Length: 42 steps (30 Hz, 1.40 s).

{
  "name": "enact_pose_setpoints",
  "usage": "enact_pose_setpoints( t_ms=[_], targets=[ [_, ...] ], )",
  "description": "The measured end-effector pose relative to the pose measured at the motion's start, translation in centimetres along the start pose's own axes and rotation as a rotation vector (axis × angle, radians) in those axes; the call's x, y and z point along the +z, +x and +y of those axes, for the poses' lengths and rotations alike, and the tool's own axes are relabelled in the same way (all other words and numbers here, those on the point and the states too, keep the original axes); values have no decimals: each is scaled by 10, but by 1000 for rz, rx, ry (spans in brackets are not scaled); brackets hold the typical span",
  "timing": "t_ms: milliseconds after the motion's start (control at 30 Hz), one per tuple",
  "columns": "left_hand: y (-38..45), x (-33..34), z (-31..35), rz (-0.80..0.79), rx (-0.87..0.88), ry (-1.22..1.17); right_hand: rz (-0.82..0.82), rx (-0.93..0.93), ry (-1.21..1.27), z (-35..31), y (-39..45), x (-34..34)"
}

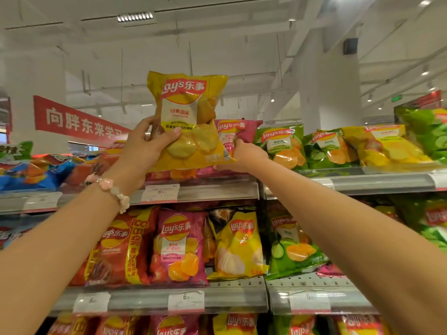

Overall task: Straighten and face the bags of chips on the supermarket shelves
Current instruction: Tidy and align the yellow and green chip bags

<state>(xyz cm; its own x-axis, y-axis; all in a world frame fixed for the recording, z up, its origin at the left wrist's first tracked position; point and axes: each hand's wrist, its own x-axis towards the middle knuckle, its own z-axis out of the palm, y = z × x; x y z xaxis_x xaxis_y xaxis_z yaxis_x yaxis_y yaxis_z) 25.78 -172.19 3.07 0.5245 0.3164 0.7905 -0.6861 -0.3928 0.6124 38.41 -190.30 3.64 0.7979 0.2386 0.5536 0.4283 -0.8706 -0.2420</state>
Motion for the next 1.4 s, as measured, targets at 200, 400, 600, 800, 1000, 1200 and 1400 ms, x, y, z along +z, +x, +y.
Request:
enact_pose_setpoints(
  t_ms=[200, 400, 600, 800, 1000, 1200, 1400],
  targets=[
    [-4, -1, -6, -33, -45, 6, -139, -135, 220, 11, 0, -5],
    [-4, 11, -14, -6, -77, -6, -46, -108, 670, 27, -11, -14],
    [-5, 35, -15, -17, -37, 15, 29, -208, 525, 41, -22, -16],
    [2, 34, -22, -11, -39, 54, -8, -296, 257, 39, -11, -13],
    [4, 21, -30, -12, -43, 43, -97, -279, 249, 35, 10, -5],
    [7, 13, -32, 13, -54, 44, -263, -271, 328, 33, 14, -7],
    [9, 10, -36, -9, -58, 16, -311, -279, 348, 33, 13, -8]
  ],
)
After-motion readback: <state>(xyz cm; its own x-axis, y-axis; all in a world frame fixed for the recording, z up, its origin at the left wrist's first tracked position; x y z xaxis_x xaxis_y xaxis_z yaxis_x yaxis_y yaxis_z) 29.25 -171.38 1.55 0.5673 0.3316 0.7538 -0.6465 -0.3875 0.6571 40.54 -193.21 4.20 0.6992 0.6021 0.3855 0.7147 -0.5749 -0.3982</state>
